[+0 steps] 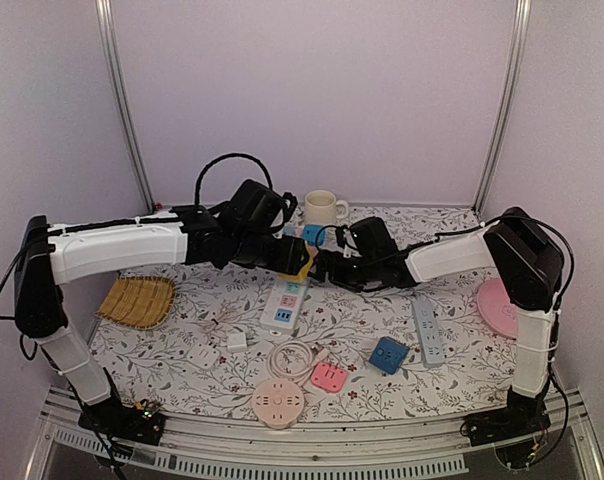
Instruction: Pull the plug off the socket
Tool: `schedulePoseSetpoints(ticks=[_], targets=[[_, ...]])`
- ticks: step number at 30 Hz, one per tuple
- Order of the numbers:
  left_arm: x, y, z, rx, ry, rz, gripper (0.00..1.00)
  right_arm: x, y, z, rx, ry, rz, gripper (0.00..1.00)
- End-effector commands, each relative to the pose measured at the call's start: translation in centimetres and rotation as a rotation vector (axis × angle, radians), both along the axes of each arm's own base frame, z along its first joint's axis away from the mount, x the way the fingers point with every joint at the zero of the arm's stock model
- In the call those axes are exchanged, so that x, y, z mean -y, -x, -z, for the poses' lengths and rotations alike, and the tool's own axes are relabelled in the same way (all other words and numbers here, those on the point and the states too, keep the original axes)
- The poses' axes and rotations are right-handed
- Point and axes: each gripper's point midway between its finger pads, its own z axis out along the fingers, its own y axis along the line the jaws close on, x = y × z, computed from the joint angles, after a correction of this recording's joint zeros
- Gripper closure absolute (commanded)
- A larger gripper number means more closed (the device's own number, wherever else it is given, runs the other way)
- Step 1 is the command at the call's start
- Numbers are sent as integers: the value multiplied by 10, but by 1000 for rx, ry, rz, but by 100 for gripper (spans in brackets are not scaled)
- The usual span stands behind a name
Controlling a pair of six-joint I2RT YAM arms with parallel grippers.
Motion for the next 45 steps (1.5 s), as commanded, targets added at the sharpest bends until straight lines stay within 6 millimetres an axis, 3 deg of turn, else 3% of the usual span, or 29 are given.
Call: schedulePoseSetpoints(ticks=[1, 10, 11, 17, 23, 27, 31, 36, 45], targets=[[0, 0, -22, 2, 126, 17, 60, 18, 7, -25, 29, 13, 20, 10], [-8, 25, -75, -28, 532, 134, 60, 42, 35, -95, 179, -92, -2, 8], [-8, 28, -77, -38, 571, 144, 60, 46, 43, -97, 188, -111, -13, 7], [-4, 50, -94, -107, 815, 213, 60, 51, 90, -157, 324, -337, -147, 5], [9, 69, -101, -217, 1008, 319, 60, 39, 139, -198, 515, -426, -270, 0], [17, 75, -93, -323, 1056, 334, 61, 38, 157, -204, 687, -342, -268, 1], [22, 76, -79, -402, 1034, 307, 62, 40, 161, -202, 805, -265, -274, 1], [27, 81, -78, -436, 1042, 316, 62, 40, 166, -195, 945, -178, -277, 1], [43, 90, -71, -479, 1033, 334, 62, 21, 175, -182, 1056, -115, -312, 1]])
